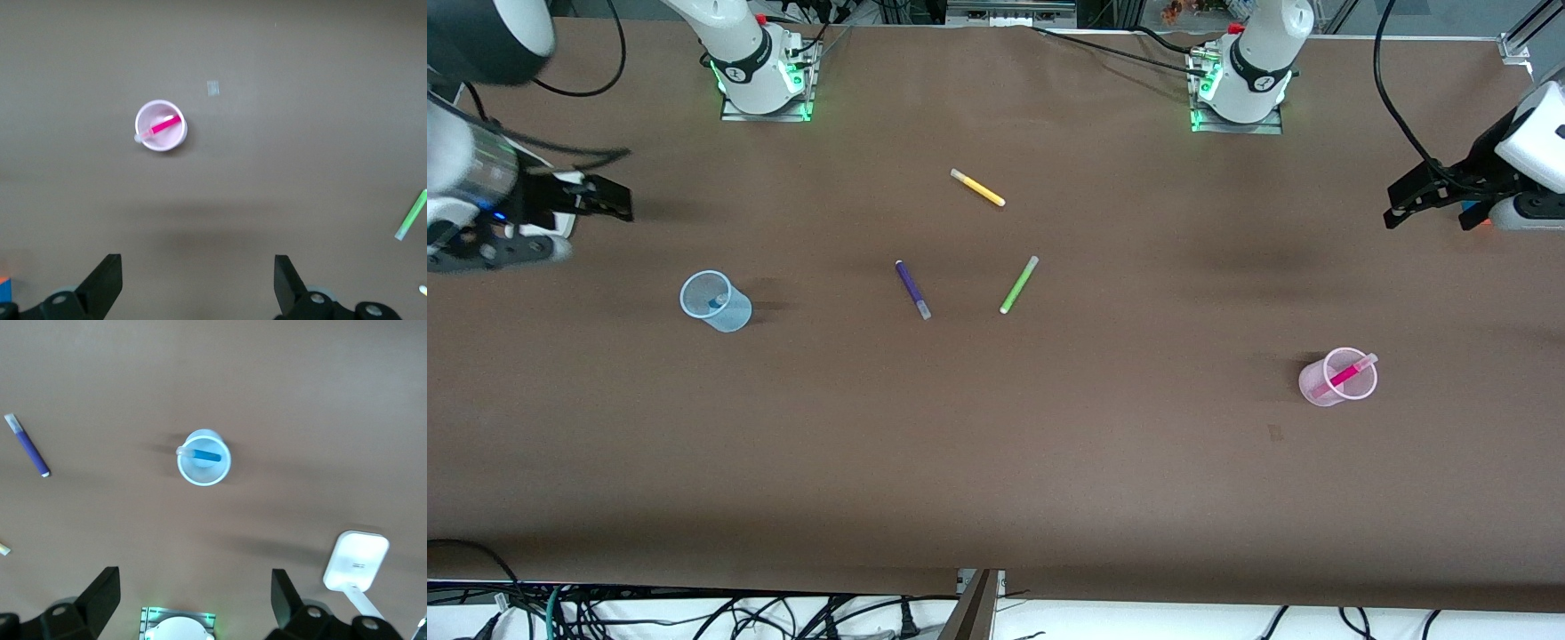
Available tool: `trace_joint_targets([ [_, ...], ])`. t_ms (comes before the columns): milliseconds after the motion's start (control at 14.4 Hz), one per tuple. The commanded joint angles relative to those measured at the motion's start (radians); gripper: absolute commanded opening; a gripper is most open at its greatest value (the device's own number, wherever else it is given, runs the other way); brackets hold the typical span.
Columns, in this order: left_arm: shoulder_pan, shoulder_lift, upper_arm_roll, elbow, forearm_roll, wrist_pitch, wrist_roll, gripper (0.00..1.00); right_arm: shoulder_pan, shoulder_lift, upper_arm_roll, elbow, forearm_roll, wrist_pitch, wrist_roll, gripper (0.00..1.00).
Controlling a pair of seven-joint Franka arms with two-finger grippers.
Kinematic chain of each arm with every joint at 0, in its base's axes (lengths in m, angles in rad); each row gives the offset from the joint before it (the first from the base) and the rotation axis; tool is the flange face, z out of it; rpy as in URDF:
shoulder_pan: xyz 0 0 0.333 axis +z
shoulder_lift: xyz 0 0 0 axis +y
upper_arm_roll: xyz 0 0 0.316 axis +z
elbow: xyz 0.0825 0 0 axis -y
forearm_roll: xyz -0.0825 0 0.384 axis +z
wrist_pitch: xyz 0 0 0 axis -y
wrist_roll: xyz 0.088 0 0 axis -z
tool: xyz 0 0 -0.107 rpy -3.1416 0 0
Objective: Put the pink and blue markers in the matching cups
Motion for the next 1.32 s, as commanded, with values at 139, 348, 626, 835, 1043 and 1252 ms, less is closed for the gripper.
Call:
trace_joint_targets([
  [139,-0.012,0.009,0.003,0.025,0.011,-0.061,-0.016,1.00,-0.048,-0.082,0.026,-0.006,-0.006,-0.015,0.017,1.00],
  [348,-0.015,0.012,0.003,0.027,0.014,-0.060,-0.015,1.00,-0.050,-0.085,0.026,-0.005,0.023,-0.075,0.139,1.00],
  [626,-0.020,0.013,0.003,0.027,0.013,-0.061,-0.005,1.00,-0.048,-0.071,-0.002,0.008,0.049,-0.075,0.153,1.00],
  [835,-0.018,0.013,0.003,0.027,0.013,-0.069,-0.004,1.00,-0.048,-0.071,-0.007,0.008,0.049,-0.075,0.153,1.00],
  [1043,-0.018,0.012,0.003,0.028,0.013,-0.071,-0.005,1.00,-0.048,-0.071,-0.007,0.008,0.051,-0.074,0.153,1.00],
  [1252,-0.020,0.023,0.003,0.028,0.014,-0.066,-0.004,1.00,-0.046,-0.070,-0.007,0.011,0.051,-0.072,0.155,1.00],
])
